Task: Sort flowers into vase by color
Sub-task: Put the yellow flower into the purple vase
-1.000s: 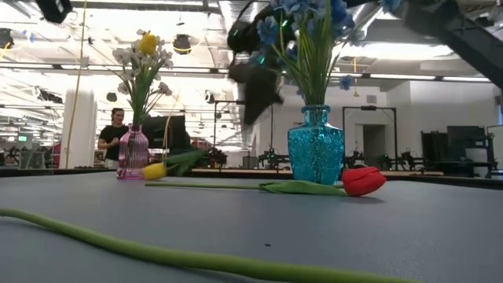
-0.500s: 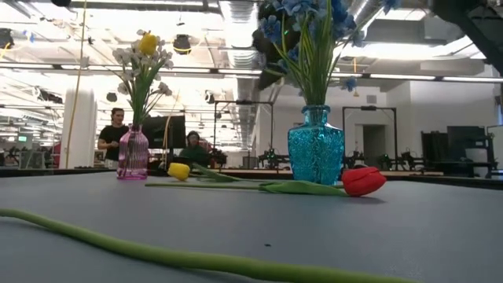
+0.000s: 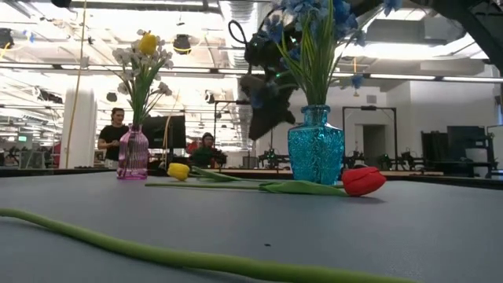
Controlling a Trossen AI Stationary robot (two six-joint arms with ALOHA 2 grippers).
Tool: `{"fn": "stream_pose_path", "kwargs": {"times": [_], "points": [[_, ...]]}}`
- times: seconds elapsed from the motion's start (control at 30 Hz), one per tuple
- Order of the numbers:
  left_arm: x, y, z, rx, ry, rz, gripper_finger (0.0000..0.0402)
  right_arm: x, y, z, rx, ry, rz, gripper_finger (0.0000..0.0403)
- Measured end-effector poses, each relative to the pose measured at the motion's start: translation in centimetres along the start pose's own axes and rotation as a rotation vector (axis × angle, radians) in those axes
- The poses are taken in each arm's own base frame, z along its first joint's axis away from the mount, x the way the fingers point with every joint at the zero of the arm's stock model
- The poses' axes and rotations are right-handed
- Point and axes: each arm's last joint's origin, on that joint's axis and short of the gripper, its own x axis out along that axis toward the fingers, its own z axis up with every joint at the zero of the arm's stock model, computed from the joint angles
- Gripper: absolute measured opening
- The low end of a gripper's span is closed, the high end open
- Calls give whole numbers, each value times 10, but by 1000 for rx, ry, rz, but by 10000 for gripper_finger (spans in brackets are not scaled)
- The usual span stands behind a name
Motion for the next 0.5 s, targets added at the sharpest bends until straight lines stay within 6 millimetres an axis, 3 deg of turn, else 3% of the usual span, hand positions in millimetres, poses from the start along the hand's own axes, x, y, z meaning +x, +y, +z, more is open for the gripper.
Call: {"fn": "stream_pose_path", "kwargs": {"times": [0.13, 0.33, 0.5], "points": [[1, 3, -2, -3, 0, 13, 171, 16, 0, -16, -24, 23, -15, 118], [3, 10, -7, -20, 13, 32, 171, 21, -4, -21, 8, 3, -66, 220], [5, 18, -12, -26, 23, 57, 171, 40, -12, -49, 13, 85, -102, 272]]}}
